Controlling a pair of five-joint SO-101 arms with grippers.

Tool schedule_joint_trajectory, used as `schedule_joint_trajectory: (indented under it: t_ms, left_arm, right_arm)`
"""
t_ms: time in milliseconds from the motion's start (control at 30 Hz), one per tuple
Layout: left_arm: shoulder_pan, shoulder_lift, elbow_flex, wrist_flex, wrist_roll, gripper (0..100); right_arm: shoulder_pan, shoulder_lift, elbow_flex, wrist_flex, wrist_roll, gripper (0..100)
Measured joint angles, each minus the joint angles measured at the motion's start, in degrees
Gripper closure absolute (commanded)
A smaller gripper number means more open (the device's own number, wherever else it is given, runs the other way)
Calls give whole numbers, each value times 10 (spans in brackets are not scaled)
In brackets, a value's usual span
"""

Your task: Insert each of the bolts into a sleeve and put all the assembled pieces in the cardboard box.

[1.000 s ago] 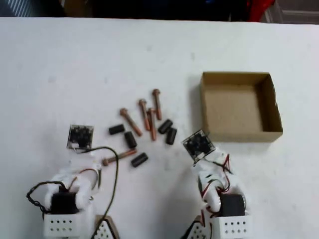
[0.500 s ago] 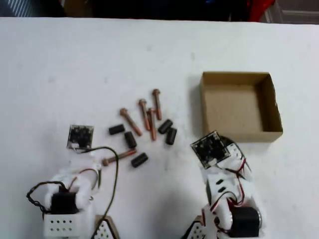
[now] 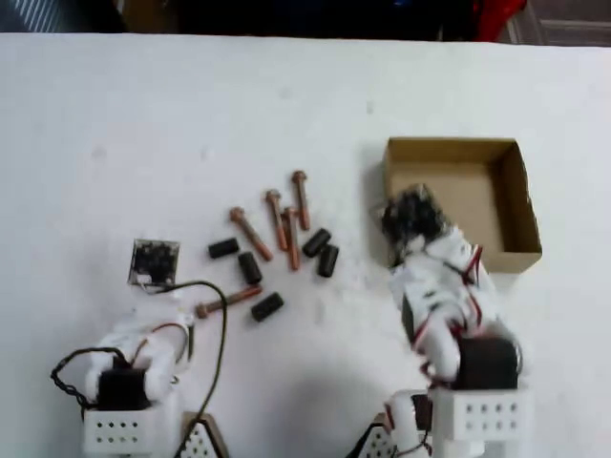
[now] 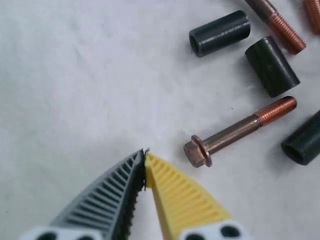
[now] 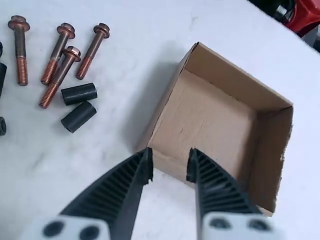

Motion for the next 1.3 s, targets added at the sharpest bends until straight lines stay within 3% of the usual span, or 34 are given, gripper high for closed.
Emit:
schedule_joint_trajectory:
  t_ms: [200, 600, 767, 1167, 1300]
  left_arm:
    - [0, 0, 0, 0, 0, 976]
    - [0, 0, 0, 0, 0, 974]
    - [0, 0, 0, 0, 0, 975]
    - [-1, 0, 0, 0, -4, 976]
    - [-55, 0, 0, 0, -4, 974]
  right_arm:
    - [-41, 154, -85, 28, -26, 878]
    - [-55, 399, -390, 173, -30, 877]
    - [-91, 501, -481, 221, -90, 876]
    - [-126, 748, -514, 207, -159, 878]
    - [-117, 804, -514, 185, -194, 878]
